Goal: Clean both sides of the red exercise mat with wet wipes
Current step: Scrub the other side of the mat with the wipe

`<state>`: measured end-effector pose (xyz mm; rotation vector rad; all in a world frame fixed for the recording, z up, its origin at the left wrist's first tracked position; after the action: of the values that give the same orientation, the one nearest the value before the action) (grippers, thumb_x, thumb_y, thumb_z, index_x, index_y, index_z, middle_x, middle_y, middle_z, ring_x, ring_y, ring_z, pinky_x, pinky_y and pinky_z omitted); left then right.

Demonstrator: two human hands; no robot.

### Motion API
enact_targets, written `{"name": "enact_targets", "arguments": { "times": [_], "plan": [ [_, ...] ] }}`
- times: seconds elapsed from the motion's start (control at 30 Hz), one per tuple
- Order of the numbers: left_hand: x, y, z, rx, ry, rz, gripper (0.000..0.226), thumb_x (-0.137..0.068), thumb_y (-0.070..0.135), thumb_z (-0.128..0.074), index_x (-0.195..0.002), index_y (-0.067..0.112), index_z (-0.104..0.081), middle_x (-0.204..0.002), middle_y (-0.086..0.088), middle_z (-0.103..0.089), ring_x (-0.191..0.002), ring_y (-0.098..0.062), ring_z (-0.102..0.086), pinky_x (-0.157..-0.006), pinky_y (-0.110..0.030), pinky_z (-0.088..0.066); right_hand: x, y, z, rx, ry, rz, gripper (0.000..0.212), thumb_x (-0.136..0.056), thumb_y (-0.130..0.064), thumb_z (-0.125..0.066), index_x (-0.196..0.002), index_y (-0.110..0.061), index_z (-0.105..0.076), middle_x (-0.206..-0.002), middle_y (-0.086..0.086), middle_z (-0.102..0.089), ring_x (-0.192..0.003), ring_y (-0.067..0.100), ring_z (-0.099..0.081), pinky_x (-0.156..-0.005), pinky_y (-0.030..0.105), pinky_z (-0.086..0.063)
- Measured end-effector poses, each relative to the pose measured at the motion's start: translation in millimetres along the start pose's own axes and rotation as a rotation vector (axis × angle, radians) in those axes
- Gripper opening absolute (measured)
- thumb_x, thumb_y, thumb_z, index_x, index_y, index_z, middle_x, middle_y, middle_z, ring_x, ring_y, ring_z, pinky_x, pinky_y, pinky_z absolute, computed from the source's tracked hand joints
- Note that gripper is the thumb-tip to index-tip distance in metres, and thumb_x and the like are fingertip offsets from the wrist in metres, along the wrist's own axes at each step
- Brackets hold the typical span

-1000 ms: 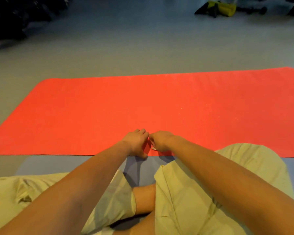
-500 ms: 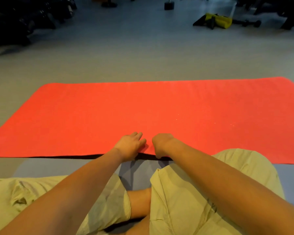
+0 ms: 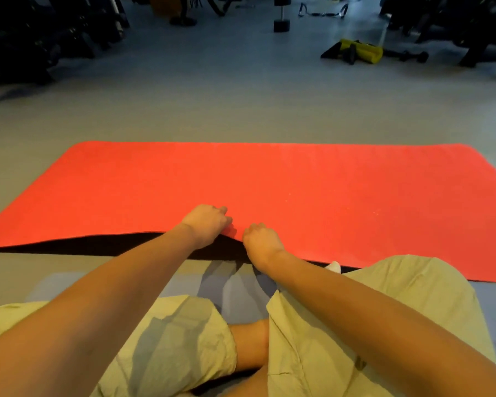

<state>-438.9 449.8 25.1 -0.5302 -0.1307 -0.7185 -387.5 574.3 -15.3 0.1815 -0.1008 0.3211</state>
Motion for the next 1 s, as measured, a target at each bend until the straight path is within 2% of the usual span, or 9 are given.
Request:
{"name": "enact_targets", "arguments": {
  "times": [0.17, 0.3, 0.37, 0.47, 0.57, 0.7, 0.77, 0.9, 1.0],
  "plan": [
    [40, -34, -61, 0.047, -0.099, 0.096, 0.033, -0.097, 0.010, -0.056, -0.127, 0.021, -0.058, -0.125, -0.008, -0.057, -0.106, -0.031, -0.066, -0.078, -0.043, -0.053, -31, -66, -13, -0.031, 0.011, 0.122, 0.034, -0.095, -0.007, -0.055, -0.129, -0.005, -0.055, -0.130, 0.014, -0.056, -0.120, 0.030, -0.053, -0.091, 0.035, -0.047],
    [58, -36, -104, 0.162, -0.172, 0.137, 0.023, -0.105, 0.023, -0.048, -0.125, 0.019, -0.056, -0.121, -0.010, -0.058, -0.107, -0.036, -0.066, -0.078, -0.043, -0.050, -41, -98, -34, -0.009, -0.009, 0.216, 0.031, -0.097, -0.010, -0.052, -0.128, -0.009, -0.057, -0.130, 0.013, -0.057, -0.120, 0.030, -0.055, -0.089, 0.037, -0.048],
    [60, -34, -117, 0.226, -0.229, 0.108, 0.026, -0.100, 0.029, -0.055, -0.125, 0.019, -0.054, -0.120, -0.012, -0.058, -0.106, -0.037, -0.064, -0.077, -0.041, -0.048, -41, -95, -46, -0.083, -0.020, 0.259, 0.030, -0.101, -0.026, -0.051, -0.126, -0.009, -0.056, -0.126, 0.014, -0.059, -0.116, 0.032, -0.057, -0.085, 0.041, -0.049],
    [51, -37, -126, 0.289, -0.366, 0.089, 0.069, -0.077, 0.037, -0.083, -0.134, 0.019, -0.048, -0.128, -0.013, -0.048, -0.113, -0.035, -0.059, -0.084, -0.039, -0.050, -38, -74, -52, -0.294, -0.017, 0.302, 0.048, -0.099, -0.055, -0.047, -0.111, -0.010, -0.058, -0.113, 0.016, -0.065, -0.102, 0.035, -0.062, -0.078, 0.042, -0.048],
    [40, -42, -129, 0.289, -0.449, 0.085, 0.100, -0.068, 0.039, -0.091, -0.149, 0.016, -0.035, -0.141, -0.014, -0.038, -0.129, -0.033, -0.049, -0.100, -0.038, -0.048, -41, -56, -50, -0.460, 0.082, 0.274, 0.032, -0.104, -0.039, -0.044, -0.101, -0.010, -0.057, -0.104, 0.019, -0.067, -0.092, 0.039, -0.062, -0.070, 0.041, -0.043],
    [37, -46, -131, 0.228, -0.342, 0.096, 0.072, -0.087, 0.018, -0.076, -0.146, 0.012, -0.036, -0.146, -0.014, -0.040, -0.129, -0.033, -0.050, -0.102, -0.043, -0.047, -48, -36, -48, -0.616, 0.160, 0.103, 0.016, -0.098, -0.029, -0.049, -0.099, -0.014, -0.046, -0.084, 0.014, -0.066, -0.073, 0.040, -0.061, -0.057, 0.039, -0.040],
    [40, -48, -133, 0.193, -0.309, 0.112, 0.061, -0.094, 0.016, -0.069, -0.145, 0.011, -0.037, -0.146, -0.013, -0.041, -0.126, -0.033, -0.052, -0.101, -0.044, -0.047, -52, -29, -49, -0.627, 0.123, 0.036, 0.024, -0.093, -0.028, -0.053, -0.110, -0.014, -0.041, -0.081, 0.011, -0.065, -0.069, 0.037, -0.061, -0.055, 0.039, -0.044],
    [44, -46, -136, 0.214, -0.417, 0.119, 0.076, -0.087, 0.032, -0.078, -0.148, 0.011, -0.037, -0.149, -0.013, -0.038, -0.128, -0.033, -0.052, -0.100, -0.041, -0.048, -59, -20, -60, -0.639, 0.097, 0.011, 0.018, -0.093, -0.028, -0.055, -0.107, -0.017, -0.055, -0.093, 0.008, -0.065, -0.083, 0.034, -0.062, -0.058, 0.034, -0.035],
    [32, -48, -127, 0.331, -0.485, 0.178, 0.066, -0.088, 0.040, -0.068, -0.144, 0.012, -0.049, -0.146, -0.015, -0.042, -0.128, -0.034, -0.055, -0.100, -0.038, -0.049, -60, -22, -66, -0.596, 0.090, 0.078, 0.016, -0.095, -0.035, -0.060, -0.102, -0.022, -0.067, -0.101, 0.003, -0.061, -0.091, 0.028, -0.060, -0.062, 0.032, -0.033]
  ]
}}
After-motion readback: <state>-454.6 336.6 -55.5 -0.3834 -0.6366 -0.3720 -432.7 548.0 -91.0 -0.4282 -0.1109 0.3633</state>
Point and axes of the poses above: each hand's wrist, its own x-axis away from the middle knuckle, its own z-axis out of the back of the hand, y = z × x, the point moved 4 cm from there along -x, towards the middle knuckle
